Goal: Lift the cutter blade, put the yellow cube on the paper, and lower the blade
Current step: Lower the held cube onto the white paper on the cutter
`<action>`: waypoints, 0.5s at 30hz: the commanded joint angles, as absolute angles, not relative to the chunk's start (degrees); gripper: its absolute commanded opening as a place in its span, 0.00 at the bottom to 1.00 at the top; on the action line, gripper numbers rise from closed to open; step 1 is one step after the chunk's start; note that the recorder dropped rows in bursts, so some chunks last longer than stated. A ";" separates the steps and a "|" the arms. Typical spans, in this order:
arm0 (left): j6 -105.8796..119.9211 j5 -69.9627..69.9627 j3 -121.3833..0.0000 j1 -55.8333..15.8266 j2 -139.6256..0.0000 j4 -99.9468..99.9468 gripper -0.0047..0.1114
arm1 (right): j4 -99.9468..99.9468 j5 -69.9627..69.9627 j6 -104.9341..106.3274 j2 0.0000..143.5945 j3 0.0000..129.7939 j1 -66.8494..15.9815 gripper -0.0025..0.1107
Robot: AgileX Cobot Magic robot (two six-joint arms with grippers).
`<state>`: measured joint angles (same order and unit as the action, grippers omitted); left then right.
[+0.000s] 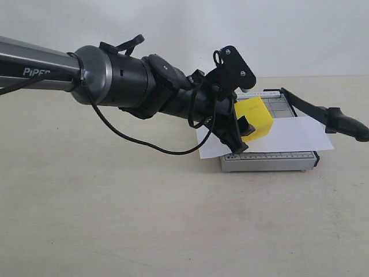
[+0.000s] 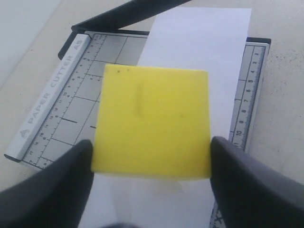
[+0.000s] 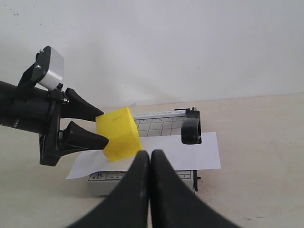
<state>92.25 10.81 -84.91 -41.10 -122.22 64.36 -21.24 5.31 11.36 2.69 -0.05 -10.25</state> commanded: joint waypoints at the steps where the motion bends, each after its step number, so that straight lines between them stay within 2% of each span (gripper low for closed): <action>1: 92.56 10.18 -85.34 -41.36 -122.10 65.09 0.08 | -20.85 4.97 11.41 2.54 0.00 -10.38 0.02; 15: 92.56 9.93 -85.34 -41.36 -122.10 65.60 0.10 | -20.85 4.97 11.41 2.54 0.00 -10.38 0.02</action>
